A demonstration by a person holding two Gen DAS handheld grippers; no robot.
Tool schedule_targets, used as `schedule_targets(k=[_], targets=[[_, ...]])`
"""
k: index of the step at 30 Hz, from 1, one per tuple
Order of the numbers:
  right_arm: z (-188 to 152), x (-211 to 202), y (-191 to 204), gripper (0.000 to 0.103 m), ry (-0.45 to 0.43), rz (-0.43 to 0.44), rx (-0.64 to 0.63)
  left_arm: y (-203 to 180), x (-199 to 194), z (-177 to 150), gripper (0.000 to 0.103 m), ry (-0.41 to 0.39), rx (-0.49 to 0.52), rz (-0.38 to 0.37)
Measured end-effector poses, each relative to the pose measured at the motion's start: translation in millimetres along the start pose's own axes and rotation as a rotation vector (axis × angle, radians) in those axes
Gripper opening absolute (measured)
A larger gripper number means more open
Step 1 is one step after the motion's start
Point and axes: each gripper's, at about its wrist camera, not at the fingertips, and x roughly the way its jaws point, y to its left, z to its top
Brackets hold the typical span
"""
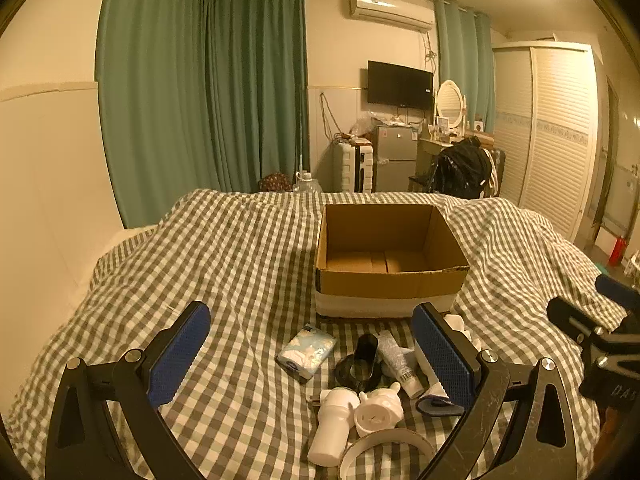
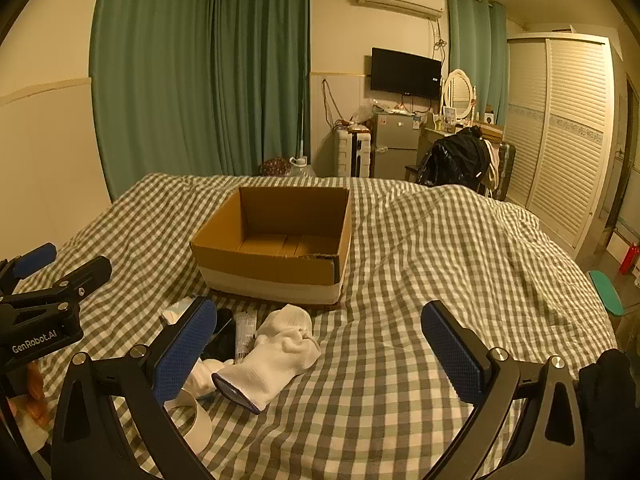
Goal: Organize objects
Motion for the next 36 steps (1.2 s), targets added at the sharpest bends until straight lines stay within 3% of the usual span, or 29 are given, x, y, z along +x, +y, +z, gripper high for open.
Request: schedule_targets(k=[8, 17, 24, 36], targets=[[3.6, -23.3, -4.8, 0.103, -0.038, 0.006, 0.001, -3.1, -12.9, -11.1, 0.103, 0.025, 0.038, 0.029], [4.5, -41.6, -8.2, 0.103, -0.058, 0.001, -0.008, -5.3, -13.6, -19.0, 0.103, 0.089, 0.020, -0.016], [-2.2, -44.8, -15.0, 0.103, -0.042, -0.022, -0.008, -9.9, 2.1, -46.3, 0.103, 0.192, 0.030, -0.056], [-26.8, -5.0, -16.0, 0.103, 0.073, -0.029, -0.021, -36.0, 37.1, -96.0, 0.103, 0.410, 0.027, -0.227]])
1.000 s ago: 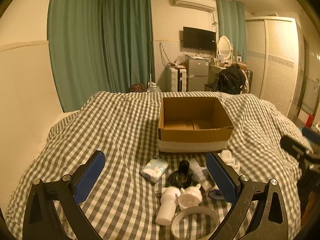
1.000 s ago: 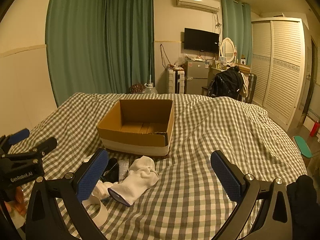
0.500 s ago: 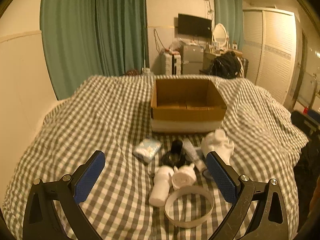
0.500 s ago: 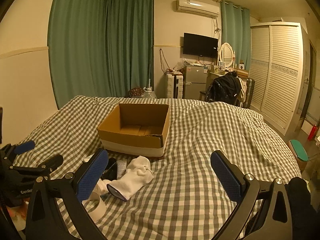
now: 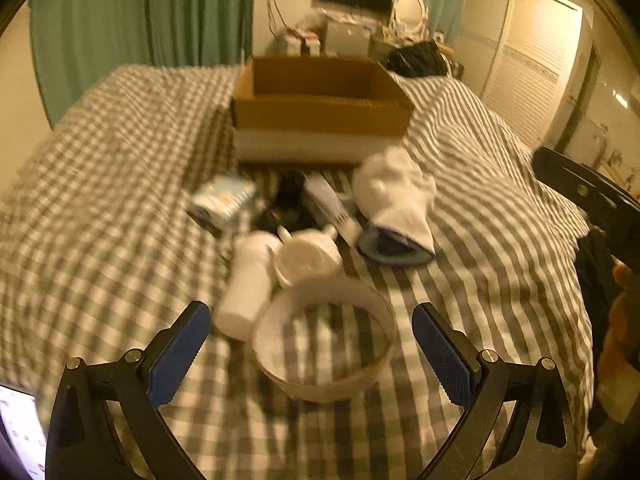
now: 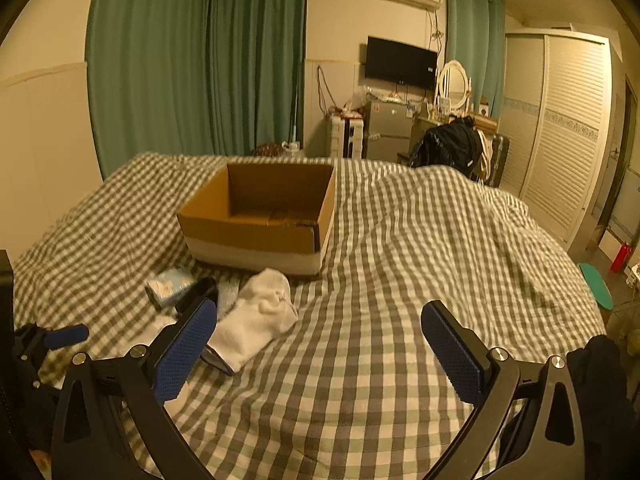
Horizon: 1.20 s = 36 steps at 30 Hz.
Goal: Organize objects
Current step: 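Grasp the white tape roll with the left tool while the right tool approaches the sock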
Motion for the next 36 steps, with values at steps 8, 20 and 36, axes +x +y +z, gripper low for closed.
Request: schedule_targets(k=[8, 20, 36], targets=[[-18.3, 34.4, -1.2, 0.103, 0.091, 0.006, 0.002, -3.0, 41.0, -10.2, 0.103, 0.118, -0.005, -0.062], [-13.4, 49.6, 5.0, 0.103, 0.116, 0.048, -0.002, 7.8, 0.6, 5.3, 0.086, -0.029, -0.005, -0.013], [3.5, 152.5, 48.2, 0.093, 0.314, 0.137, -0.038, 57.6, 12.2, 41.7, 0.086, -0.137, -0.020, 0.200]])
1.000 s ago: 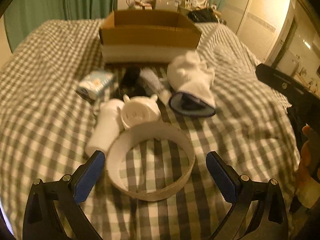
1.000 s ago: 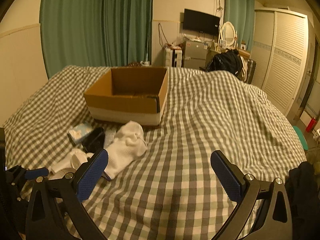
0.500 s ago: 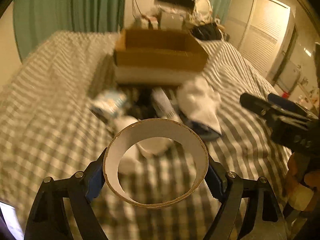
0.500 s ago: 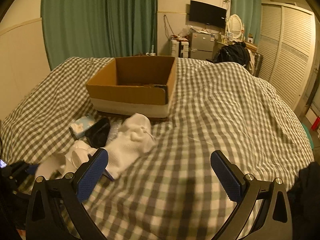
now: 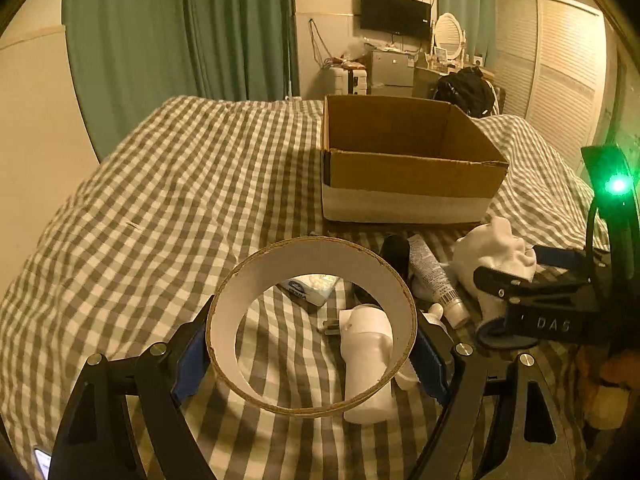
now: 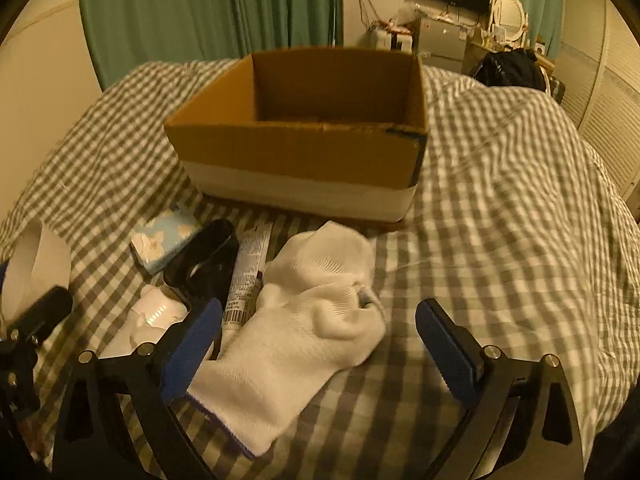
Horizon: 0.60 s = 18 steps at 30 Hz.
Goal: Organize objects
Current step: 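Grasp the white tape roll with the left tool while the right tool approaches the sock, then lift the tape roll with the left tool while the right tool grasps the white sock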
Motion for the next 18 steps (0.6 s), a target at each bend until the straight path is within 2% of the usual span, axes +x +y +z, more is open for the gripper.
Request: schedule_targets(k=[3, 6, 10, 15, 18], targets=[[-3.2, 8.9, 3.9, 0.084, 0.032, 0.009, -0.021, -3.6, 4.3, -0.4, 0.086, 0.010, -0.003, -0.012], [-5.3, 12.4, 8.1, 0.080, 0.043, -0.013, -0.044, -0.6, 4.4, -2.9, 0.086, 0.012, -0.009, -0.015], [-7.5, 9.9, 10.8, 0.074, 0.030, -0.030, -0.055, 0.9, -1.4, -2.9, 0.086, 0.006, -0.017, -0.017], [-8.5, 1.8, 9.5, 0.059, 0.007, -0.038, -0.051, 10.1, -16.0, -0.2, 0.086, -0.022, -0.058, -0.027], [-8.9, -10.5, 11.3, 0.054, -0.043, -0.055, -0.053, 13.6, -25.1, 4.2, 0.086, -0.045, -0.059, -0.018]])
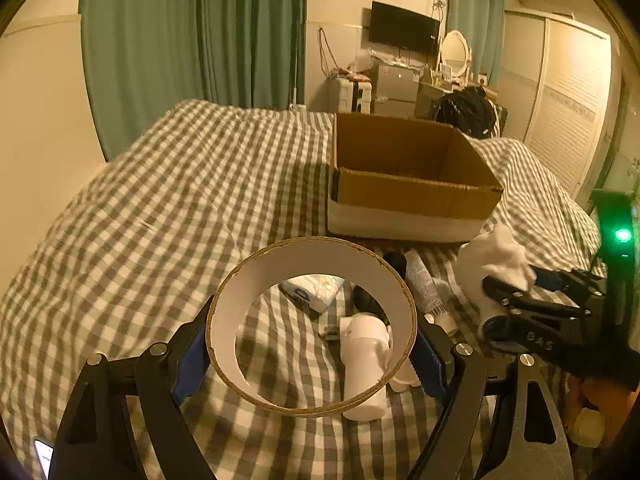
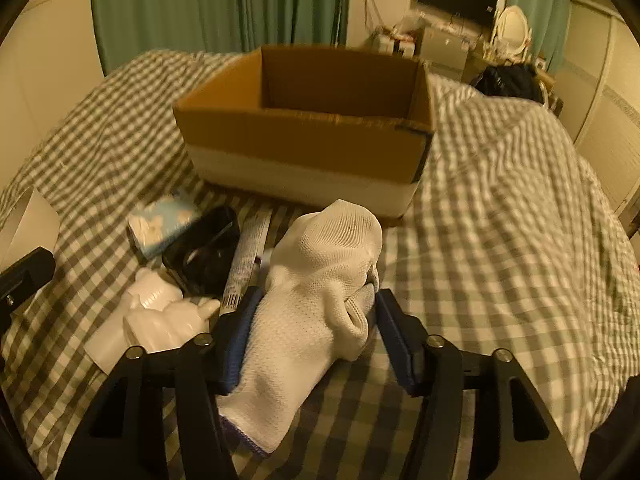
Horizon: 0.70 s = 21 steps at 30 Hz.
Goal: Organize objects
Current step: 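Lift the tape roll with the left tool while the right tool grasps the white sock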
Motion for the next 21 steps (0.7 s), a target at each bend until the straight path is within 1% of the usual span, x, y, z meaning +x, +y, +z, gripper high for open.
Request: schedule_targets(k=[2, 5, 8, 11, 15, 21], targets=[[2.4, -14.8, -1.7, 0.053, -0.055, 0.002, 0.004, 0.5, -4.4, 3.8, 0.086, -0.012, 0.002, -0.001], [8.2, -33.1, -4.1, 0.051, -0.100, 0.011, 0.007, -0.7, -7.1, 11.7, 0.086, -0.020, 0.008, -0.008], [15.7, -50.6, -8.4, 0.051, -0.140, 0.017, 0.004, -5.7, -7.3, 24.0, 0.086, -0.027, 0.021, -0.029], [30.0, -65.8, -13.9, 0.051, -0.176, 0.029, 0.002, -11.7, -7.8, 42.0, 0.086, -0.039, 0.027, -0.066], [55.1, -85.1, -20.5, 0.051, -0.246, 0.017, -0.013, -13.5, -8.2, 76.4, 0.086, -0.082, 0.005, -0.091], [108.4, -102.3, -37.4, 0.051, -0.322, 0.058, 0.005, -21.0, -2.3, 136.1, 0.086, -0.170, 0.017, -0.100]])
